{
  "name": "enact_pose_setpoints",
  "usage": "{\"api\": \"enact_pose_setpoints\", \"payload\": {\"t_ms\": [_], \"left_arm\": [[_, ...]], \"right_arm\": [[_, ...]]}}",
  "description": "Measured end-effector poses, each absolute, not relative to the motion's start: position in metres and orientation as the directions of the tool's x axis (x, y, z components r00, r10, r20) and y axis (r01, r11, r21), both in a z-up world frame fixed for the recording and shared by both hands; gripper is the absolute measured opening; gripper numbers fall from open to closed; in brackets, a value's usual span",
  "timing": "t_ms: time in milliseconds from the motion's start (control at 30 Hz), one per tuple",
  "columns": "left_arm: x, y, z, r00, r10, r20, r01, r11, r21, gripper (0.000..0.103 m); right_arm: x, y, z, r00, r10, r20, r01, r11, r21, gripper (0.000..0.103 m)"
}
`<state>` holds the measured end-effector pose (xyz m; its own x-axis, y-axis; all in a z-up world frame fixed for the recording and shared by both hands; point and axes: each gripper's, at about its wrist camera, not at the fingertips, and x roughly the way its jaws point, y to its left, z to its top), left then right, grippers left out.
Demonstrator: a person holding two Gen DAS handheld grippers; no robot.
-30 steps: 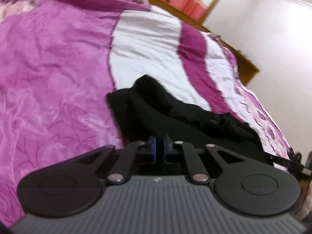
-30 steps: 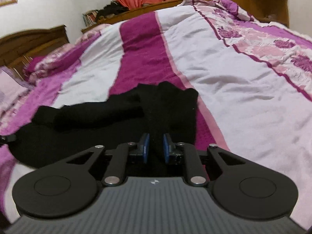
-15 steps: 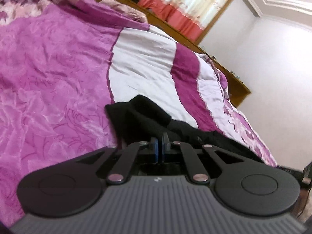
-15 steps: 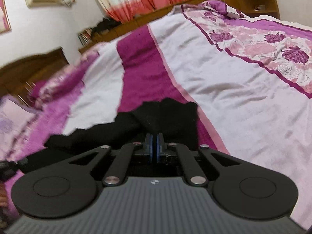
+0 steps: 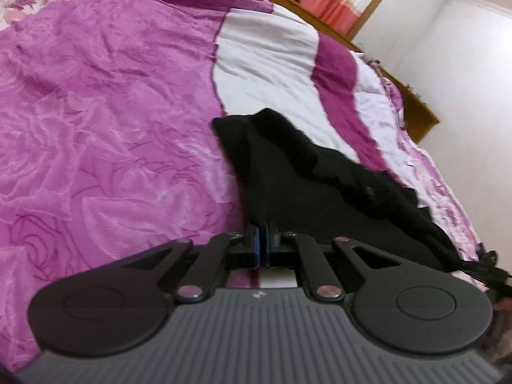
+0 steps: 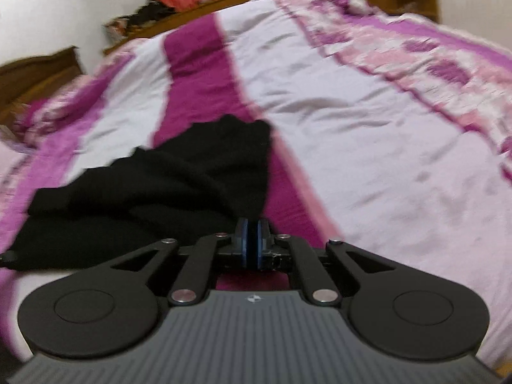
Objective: Fold small clothes
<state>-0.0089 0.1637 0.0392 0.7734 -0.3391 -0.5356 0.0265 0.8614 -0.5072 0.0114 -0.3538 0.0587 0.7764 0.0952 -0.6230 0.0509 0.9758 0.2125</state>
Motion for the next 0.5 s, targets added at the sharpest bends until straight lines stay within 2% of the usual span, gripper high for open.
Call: {"api": "enact_pose_setpoints", "payload": {"t_ms": [67,133,167,200,267,367,433,467,500], "left_arm": [[-0.008,0.16,0.052,0.783,-0.31,-0.539,0.016,0.877,-0.481,0.008],[-0.01,0.156,0.069,0.816,-0.306,-0.49,0.061,0.889,-0.454,0.008],[-0.011,0.156,0.075,0.83,-0.304,-0.468,0.071,0.889,-0.452,0.008],[-0.008,0.156,0.079,0.836,-0.308,-0.453,0.077,0.884,-0.461,0.008],[0.007,0.158,0.084,0.835,-0.3,-0.462,0.034,0.865,-0.5,0.01],[0.034,0.159,0.091,0.845,-0.269,-0.461,-0.033,0.835,-0.549,0.027],[0.043,0.159,0.101,0.872,-0.259,-0.416,-0.032,0.816,-0.577,0.03],[0.048,0.158,0.103,0.879,-0.269,-0.395,-0.021,0.804,-0.594,0.038],[0.056,0.156,0.102,0.872,-0.301,-0.385,0.002,0.79,-0.614,0.051]], "right_arm": [[0.015,-0.348,0.06,0.787,0.031,-0.616,0.059,0.991,0.124,0.005],[0.022,-0.343,0.068,0.8,0.045,-0.598,0.032,0.993,0.117,0.013],[0.028,-0.342,0.073,0.805,0.064,-0.59,0.015,0.992,0.128,0.023],[0.035,-0.339,0.08,0.811,0.092,-0.578,-0.015,0.991,0.136,0.04],[0.057,-0.33,0.092,0.809,0.159,-0.565,-0.087,0.985,0.152,0.063],[0.103,-0.312,0.095,0.747,0.282,-0.602,-0.201,0.959,0.199,0.065],[0.137,-0.303,0.085,0.686,0.361,-0.632,-0.238,0.932,0.274,0.065],[0.152,-0.3,0.076,0.653,0.402,-0.641,-0.24,0.913,0.329,0.065],[0.163,-0.297,0.068,0.625,0.432,-0.65,-0.239,0.899,0.368,0.065]]}}
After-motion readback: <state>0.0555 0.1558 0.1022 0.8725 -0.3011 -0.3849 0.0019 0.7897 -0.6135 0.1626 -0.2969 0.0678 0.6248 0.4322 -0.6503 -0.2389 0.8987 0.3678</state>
